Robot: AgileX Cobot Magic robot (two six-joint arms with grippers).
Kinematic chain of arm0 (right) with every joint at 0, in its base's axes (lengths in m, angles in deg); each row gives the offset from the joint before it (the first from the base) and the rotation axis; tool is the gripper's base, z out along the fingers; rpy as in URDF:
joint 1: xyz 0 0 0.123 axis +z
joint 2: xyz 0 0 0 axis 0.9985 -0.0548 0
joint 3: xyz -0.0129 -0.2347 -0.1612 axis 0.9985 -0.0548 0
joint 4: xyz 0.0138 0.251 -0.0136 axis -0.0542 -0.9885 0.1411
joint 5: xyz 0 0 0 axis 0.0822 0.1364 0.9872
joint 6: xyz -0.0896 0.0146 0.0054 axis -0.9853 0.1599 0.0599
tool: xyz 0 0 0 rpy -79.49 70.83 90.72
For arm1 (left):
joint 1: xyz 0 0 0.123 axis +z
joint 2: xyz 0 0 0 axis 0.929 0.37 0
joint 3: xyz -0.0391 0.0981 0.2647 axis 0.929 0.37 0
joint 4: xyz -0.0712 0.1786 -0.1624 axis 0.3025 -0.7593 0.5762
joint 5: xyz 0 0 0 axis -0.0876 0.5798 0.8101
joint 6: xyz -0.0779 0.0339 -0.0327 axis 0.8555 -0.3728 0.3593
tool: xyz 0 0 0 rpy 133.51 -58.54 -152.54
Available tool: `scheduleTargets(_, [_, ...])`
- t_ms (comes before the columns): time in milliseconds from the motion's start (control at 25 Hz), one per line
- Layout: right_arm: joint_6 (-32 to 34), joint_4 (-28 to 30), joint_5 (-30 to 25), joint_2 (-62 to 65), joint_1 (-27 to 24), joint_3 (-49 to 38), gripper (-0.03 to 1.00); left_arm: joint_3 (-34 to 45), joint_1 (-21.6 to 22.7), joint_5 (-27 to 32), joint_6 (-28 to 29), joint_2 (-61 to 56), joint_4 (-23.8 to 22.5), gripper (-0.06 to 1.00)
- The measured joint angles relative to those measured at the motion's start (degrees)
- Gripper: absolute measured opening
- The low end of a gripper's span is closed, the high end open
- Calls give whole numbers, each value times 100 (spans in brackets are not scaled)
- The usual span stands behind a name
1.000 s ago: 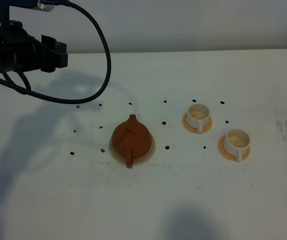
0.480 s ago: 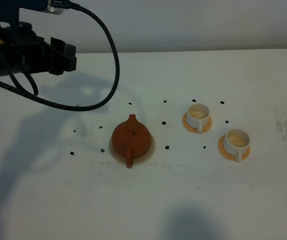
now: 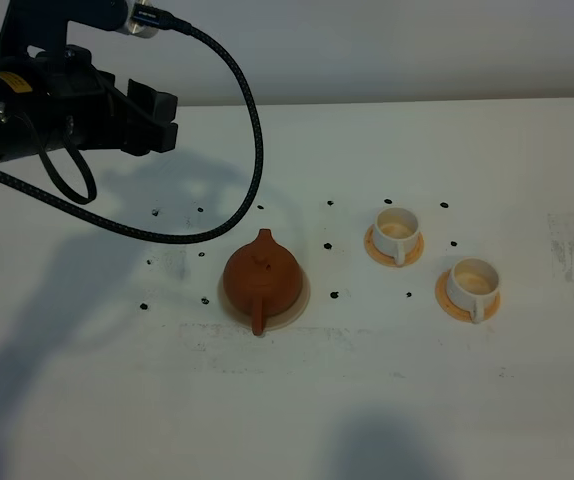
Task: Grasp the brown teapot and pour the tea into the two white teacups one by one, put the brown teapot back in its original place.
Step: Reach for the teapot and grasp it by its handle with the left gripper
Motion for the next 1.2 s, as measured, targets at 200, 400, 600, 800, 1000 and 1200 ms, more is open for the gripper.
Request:
scheduleTargets(200, [150, 356, -218, 31, 0, -169, 52, 0, 0, 10, -5, 0, 0, 60])
scheduleTargets(400, [245, 447, -231, 31, 0, -173, 52, 0, 0, 46, -42, 0, 0, 60])
scheduleTargets(600, [262, 451, -226, 31, -10, -173, 52, 0, 0, 52, -96, 0, 0, 60])
scheduleTargets(800, [262, 451, -221, 31, -724, -173, 51, 0, 0, 66, -113, 0, 0, 60])
scheduleTargets(1000, [285, 451, -221, 31, -1994, -173, 51, 0, -17, 171, -113, 0, 0, 60])
scheduleTargets(1200, [295, 446, -221, 31, -2262, -173, 51, 0, -24, 508, -113, 0, 0, 60])
